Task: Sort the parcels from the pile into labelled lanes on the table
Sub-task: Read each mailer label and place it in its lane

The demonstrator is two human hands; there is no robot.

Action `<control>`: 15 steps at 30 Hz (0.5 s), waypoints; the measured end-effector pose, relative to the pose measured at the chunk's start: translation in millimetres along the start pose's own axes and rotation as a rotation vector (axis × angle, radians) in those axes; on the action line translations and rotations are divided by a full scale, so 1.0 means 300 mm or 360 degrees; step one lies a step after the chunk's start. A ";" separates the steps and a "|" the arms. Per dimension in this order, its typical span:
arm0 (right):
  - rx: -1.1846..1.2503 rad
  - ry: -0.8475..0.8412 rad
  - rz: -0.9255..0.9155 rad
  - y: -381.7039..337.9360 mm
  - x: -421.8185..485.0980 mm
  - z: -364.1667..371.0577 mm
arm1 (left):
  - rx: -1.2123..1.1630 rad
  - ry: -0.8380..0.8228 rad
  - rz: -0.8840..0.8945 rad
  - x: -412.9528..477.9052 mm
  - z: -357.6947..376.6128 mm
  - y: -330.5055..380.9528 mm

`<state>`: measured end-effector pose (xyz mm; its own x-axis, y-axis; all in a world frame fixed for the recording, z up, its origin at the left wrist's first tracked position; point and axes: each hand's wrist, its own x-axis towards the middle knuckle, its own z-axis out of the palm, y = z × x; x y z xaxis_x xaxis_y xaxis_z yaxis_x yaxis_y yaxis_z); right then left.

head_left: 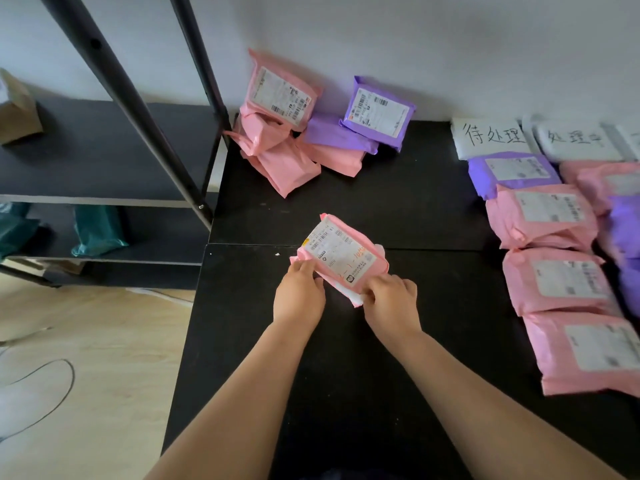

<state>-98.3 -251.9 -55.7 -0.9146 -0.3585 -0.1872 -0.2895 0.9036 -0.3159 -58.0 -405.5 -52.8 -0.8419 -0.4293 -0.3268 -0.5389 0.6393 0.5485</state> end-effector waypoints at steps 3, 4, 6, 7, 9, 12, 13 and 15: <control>0.0044 0.0098 -0.0037 0.015 -0.013 0.010 | -0.0056 0.0035 -0.0006 -0.035 0.020 -0.018; 0.0072 0.0165 -0.0034 0.018 -0.003 0.006 | -0.0084 0.0062 -0.0024 -0.044 0.021 -0.020; 0.0139 0.0265 0.0027 0.025 0.030 -0.013 | -0.0137 0.0101 -0.0083 -0.056 0.024 -0.019; 0.0155 0.0279 0.0076 0.027 0.052 -0.022 | -0.0163 0.0101 -0.0111 -0.057 0.026 -0.016; 0.0149 0.0263 0.0158 0.036 0.088 -0.033 | -0.0196 0.0073 -0.0140 -0.059 0.033 -0.008; 0.0093 0.0166 0.0167 0.046 0.108 -0.030 | -0.0236 0.0054 -0.0162 -0.056 0.042 0.003; 0.0081 0.0147 0.0146 0.046 0.103 -0.028 | -0.0251 0.0053 -0.0174 -0.053 0.044 0.008; 0.0072 0.0137 0.0097 0.044 0.078 -0.020 | -0.0300 0.0037 -0.0201 -0.045 0.048 0.017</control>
<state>-125.2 -246.8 -58.7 -0.9515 -0.2801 -0.1273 -0.2215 0.9108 -0.3484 -49.8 -387.3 -56.6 -0.7661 -0.5146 -0.3852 -0.6237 0.4499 0.6393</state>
